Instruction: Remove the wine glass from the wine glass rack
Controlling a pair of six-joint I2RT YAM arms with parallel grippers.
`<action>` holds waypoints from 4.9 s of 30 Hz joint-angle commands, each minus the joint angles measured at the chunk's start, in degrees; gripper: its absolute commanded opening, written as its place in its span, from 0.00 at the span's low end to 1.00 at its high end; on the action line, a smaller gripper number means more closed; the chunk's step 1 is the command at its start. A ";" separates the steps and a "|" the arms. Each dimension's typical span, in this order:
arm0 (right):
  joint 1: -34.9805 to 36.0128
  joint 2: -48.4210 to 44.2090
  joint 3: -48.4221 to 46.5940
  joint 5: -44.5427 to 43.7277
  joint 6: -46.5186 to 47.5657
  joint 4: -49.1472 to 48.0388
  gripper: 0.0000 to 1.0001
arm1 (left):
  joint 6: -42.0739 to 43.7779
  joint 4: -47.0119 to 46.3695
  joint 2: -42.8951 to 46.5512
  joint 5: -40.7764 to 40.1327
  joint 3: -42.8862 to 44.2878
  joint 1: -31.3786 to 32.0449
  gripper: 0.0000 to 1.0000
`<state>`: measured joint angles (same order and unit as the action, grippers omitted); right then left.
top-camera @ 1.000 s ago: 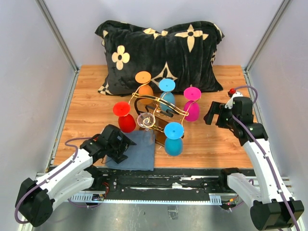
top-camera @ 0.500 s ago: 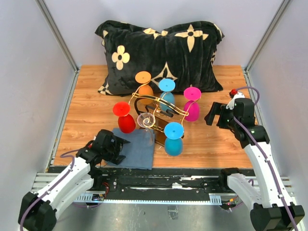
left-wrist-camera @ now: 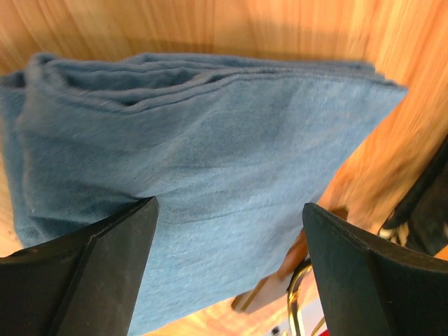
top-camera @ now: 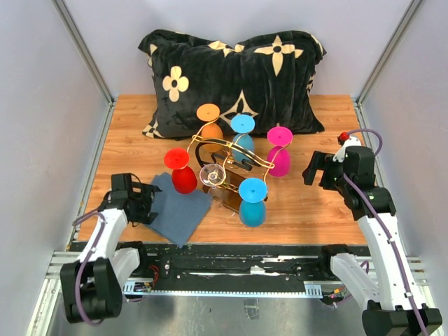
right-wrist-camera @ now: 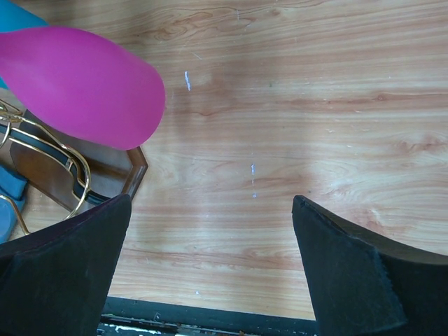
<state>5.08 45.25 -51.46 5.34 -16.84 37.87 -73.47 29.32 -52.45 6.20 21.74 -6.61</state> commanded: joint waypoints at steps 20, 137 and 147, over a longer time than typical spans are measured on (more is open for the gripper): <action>-0.78 4.85 -1.97 2.00 0.89 -1.50 0.98 | 19.96 -0.84 -14.11 -9.73 28.28 -10.83 0.85; -0.69 16.16 -6.72 24.81 -22.43 -38.93 0.33 | 42.44 -6.56 0.74 7.61 28.93 0.90 0.77; -0.61 17.62 -8.12 26.24 -21.79 -37.57 0.32 | 42.58 -6.04 1.03 7.48 29.00 0.83 0.77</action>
<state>4.82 62.89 -57.76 30.63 -38.89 1.21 -31.11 23.27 -52.58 13.15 50.98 -5.91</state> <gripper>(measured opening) 0.319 0.770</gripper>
